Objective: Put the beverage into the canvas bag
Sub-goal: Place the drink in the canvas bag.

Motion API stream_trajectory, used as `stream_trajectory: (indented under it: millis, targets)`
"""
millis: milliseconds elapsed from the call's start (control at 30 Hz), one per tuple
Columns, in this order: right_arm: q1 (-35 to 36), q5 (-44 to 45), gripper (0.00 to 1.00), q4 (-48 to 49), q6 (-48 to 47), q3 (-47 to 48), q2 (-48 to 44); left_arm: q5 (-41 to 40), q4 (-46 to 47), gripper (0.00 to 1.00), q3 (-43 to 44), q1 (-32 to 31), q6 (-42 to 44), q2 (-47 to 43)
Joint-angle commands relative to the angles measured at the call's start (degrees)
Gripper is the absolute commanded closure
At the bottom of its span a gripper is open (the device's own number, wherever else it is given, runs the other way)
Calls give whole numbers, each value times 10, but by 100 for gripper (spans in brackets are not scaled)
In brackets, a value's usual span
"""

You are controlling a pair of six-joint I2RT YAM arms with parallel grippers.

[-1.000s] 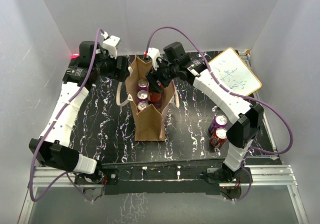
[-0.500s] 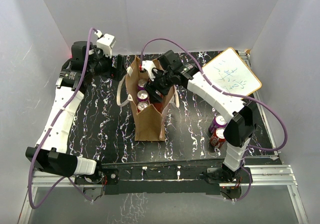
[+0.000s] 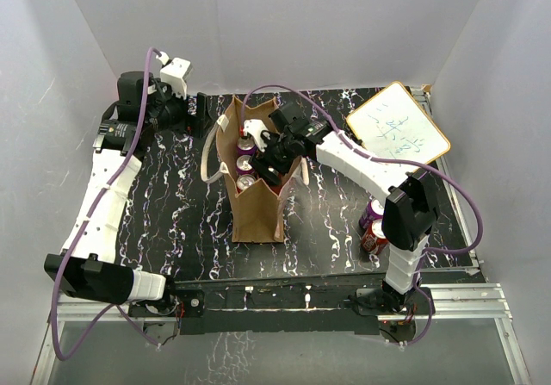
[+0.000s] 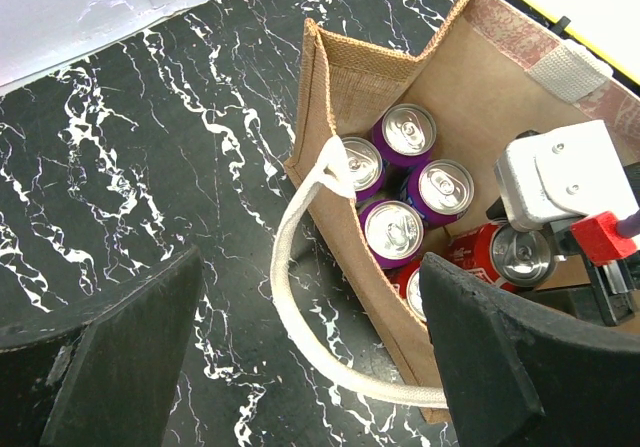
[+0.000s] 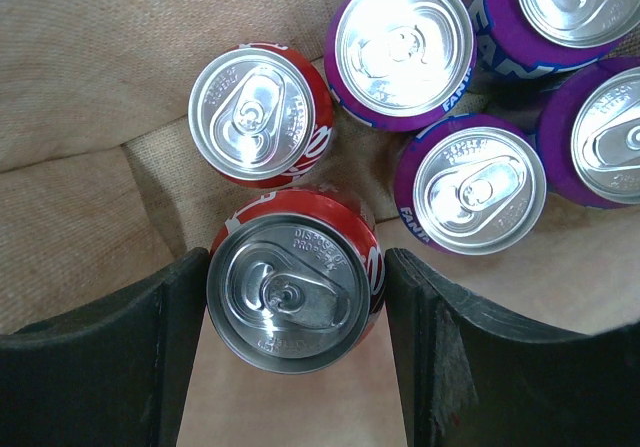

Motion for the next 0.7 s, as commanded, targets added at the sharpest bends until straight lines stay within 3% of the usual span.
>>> stream_trajectory:
  millis: [0, 367, 667]
  targets:
    - [3, 1, 92, 113, -2, -12, -17, 14, 7, 13, -6, 5, 5, -24]
    - [2, 67, 92, 159, -3, -25, -5, 22, 12, 13, 2, 9, 7, -14]
    - [2, 43, 92, 158, -6, -40, 3, 30, 18, 13, 3, 11, 4, -6]
